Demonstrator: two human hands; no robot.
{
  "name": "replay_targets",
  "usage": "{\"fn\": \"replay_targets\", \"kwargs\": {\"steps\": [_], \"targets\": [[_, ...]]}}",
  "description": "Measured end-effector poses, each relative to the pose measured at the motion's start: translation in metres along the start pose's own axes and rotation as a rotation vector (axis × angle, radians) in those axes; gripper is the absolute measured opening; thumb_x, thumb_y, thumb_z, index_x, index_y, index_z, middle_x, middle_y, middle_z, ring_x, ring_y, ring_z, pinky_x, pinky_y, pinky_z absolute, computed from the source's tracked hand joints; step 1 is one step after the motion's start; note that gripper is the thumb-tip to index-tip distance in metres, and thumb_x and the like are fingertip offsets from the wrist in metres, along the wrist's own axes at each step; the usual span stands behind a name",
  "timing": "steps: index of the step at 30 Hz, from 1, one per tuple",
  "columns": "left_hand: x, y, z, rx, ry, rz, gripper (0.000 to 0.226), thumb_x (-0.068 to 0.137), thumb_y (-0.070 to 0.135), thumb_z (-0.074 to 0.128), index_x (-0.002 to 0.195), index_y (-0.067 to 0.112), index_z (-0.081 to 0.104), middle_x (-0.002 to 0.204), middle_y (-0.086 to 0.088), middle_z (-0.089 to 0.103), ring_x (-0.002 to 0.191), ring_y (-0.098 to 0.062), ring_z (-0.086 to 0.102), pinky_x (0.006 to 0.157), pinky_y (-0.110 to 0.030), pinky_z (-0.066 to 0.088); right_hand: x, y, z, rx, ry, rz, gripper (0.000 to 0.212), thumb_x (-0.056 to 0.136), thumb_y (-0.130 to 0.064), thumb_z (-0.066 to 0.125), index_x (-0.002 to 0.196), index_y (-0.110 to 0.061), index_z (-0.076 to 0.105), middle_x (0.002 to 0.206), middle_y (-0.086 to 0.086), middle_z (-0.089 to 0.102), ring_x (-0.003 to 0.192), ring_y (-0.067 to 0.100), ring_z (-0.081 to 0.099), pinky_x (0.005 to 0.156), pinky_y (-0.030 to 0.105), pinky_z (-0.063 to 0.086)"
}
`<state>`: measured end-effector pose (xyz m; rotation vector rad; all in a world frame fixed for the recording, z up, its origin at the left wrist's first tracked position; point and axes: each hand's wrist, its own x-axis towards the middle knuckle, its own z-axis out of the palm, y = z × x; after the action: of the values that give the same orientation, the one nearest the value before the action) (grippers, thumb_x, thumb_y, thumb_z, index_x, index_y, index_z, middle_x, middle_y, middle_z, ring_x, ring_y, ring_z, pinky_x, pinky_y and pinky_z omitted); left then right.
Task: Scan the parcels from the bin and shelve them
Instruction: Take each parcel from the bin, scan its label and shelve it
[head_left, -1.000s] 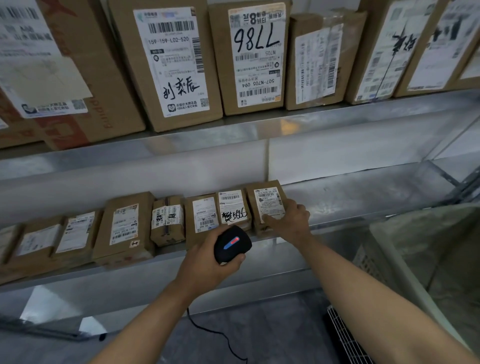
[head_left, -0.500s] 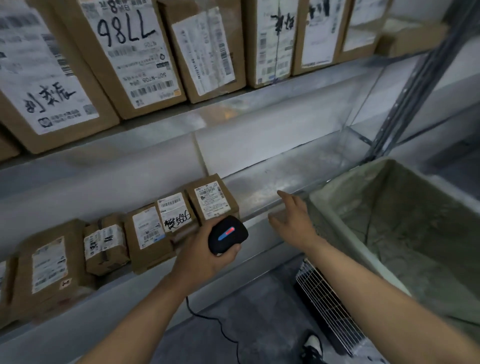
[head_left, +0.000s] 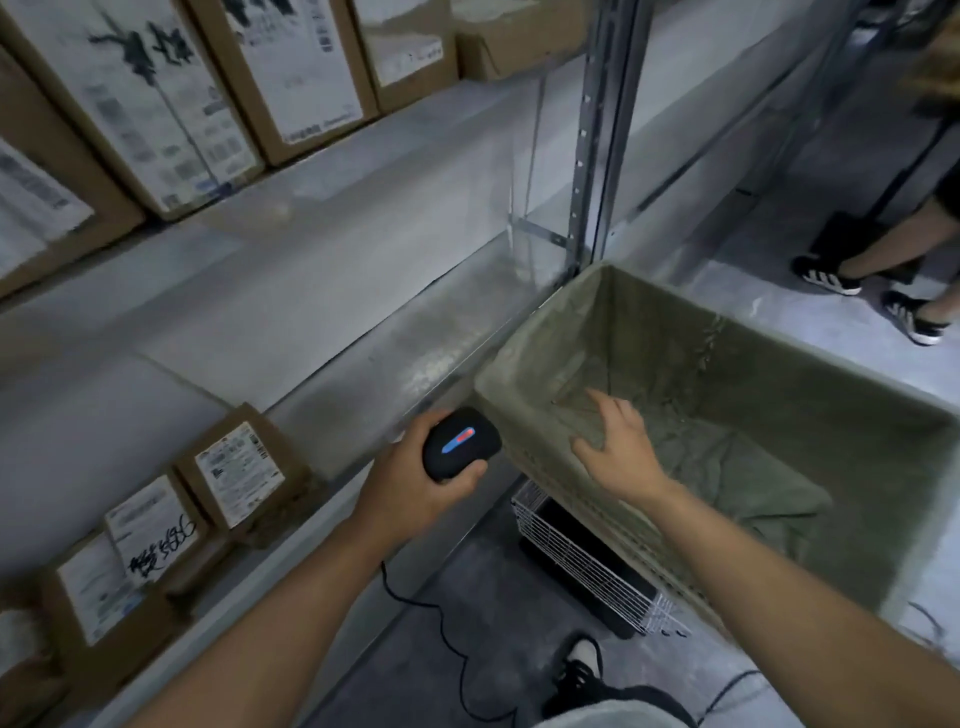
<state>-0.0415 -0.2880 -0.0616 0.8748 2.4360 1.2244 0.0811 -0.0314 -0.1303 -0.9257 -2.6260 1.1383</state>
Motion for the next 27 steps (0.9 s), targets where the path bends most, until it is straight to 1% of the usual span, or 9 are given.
{"fn": "replay_targets", "kwargs": {"steps": [2,6,10,13,15,17,22,24,27], "targets": [[0.017,0.005,0.016,0.013,-0.020,0.015,0.060,0.077,0.039,0.088,0.127,0.042,0.056,0.106,0.028,0.068,0.095,0.012,0.065,0.075,-0.003,0.046,0.005,0.024,-0.011,0.016,-0.004,0.066,0.072,0.093,-0.031,0.064,0.156,-0.019,0.033,0.146,0.011,0.039,0.139,0.031,0.032,0.116,0.041,0.030],[0.045,0.011,0.046,0.014,-0.054,0.021,0.059,0.078,0.035,0.088,0.128,0.038,0.057,0.108,0.027,0.067,0.097,0.012,0.064,0.076,-0.003,0.046,0.012,0.065,-0.023,0.047,-0.029,0.173,0.084,0.084,-0.050,0.054,0.158,-0.018,0.029,0.145,0.012,0.039,0.140,0.031,0.030,0.118,0.040,0.028],[0.071,0.010,0.068,-0.009,-0.052,-0.003,0.056,0.079,0.034,0.088,0.124,0.040,0.055,0.108,0.027,0.066,0.095,0.015,0.063,0.073,-0.002,0.044,0.021,0.099,-0.020,0.005,-0.068,0.255,0.075,0.093,-0.033,0.063,0.158,-0.019,0.027,0.145,0.014,0.038,0.141,0.032,0.029,0.117,0.036,0.027],[0.092,0.002,0.080,0.014,-0.049,-0.005,0.058,0.079,0.031,0.088,0.129,0.029,0.059,0.106,0.025,0.065,0.091,0.022,0.059,0.072,0.002,0.041,0.041,0.114,-0.009,-0.021,-0.109,0.298,0.071,0.093,-0.031,0.064,0.155,-0.017,0.032,0.143,0.016,0.040,0.139,0.034,0.032,0.115,0.036,0.030],[0.109,-0.010,0.089,0.016,-0.056,-0.008,0.060,0.079,0.030,0.087,0.131,0.024,0.059,0.106,0.020,0.066,0.092,0.022,0.060,0.073,0.002,0.042,0.059,0.121,0.008,-0.026,-0.133,0.321,0.071,0.091,-0.030,0.065,0.154,-0.016,0.034,0.143,0.017,0.042,0.138,0.036,0.035,0.113,0.037,0.033],[0.128,-0.027,0.100,0.025,-0.069,-0.009,0.060,0.079,0.029,0.087,0.132,0.022,0.060,0.107,0.019,0.066,0.092,0.021,0.060,0.073,0.001,0.043,0.079,0.131,0.030,-0.027,-0.163,0.326,0.075,0.089,-0.033,0.067,0.155,-0.016,0.034,0.145,0.019,0.043,0.137,0.035,0.038,0.113,0.036,0.035],[0.161,-0.068,0.124,0.003,-0.051,-0.052,0.062,0.079,0.031,0.087,0.134,0.024,0.059,0.109,0.029,0.064,0.095,0.018,0.062,0.076,-0.002,0.047,0.138,0.151,0.091,-0.056,-0.275,0.309,0.079,0.090,-0.034,0.072,0.155,-0.013,0.034,0.149,0.023,0.040,0.139,0.038,0.038,0.110,0.037,0.036],[0.167,-0.079,0.130,-0.006,-0.038,-0.056,0.063,0.079,0.029,0.087,0.135,0.024,0.058,0.109,0.031,0.063,0.096,0.016,0.064,0.076,-0.004,0.049,0.158,0.158,0.116,-0.074,-0.329,0.301,0.080,0.089,-0.035,0.074,0.154,-0.010,0.035,0.147,0.026,0.042,0.135,0.041,0.043,0.108,0.039,0.038],[0.173,-0.091,0.135,-0.025,-0.012,-0.091,0.063,0.077,0.027,0.088,0.132,0.028,0.059,0.105,0.036,0.065,0.097,0.013,0.065,0.076,-0.006,0.051,0.177,0.165,0.149,-0.139,-0.387,0.279,0.078,0.092,-0.040,0.068,0.154,-0.010,0.033,0.145,0.023,0.039,0.132,0.041,0.041,0.107,0.046,0.039]]}}
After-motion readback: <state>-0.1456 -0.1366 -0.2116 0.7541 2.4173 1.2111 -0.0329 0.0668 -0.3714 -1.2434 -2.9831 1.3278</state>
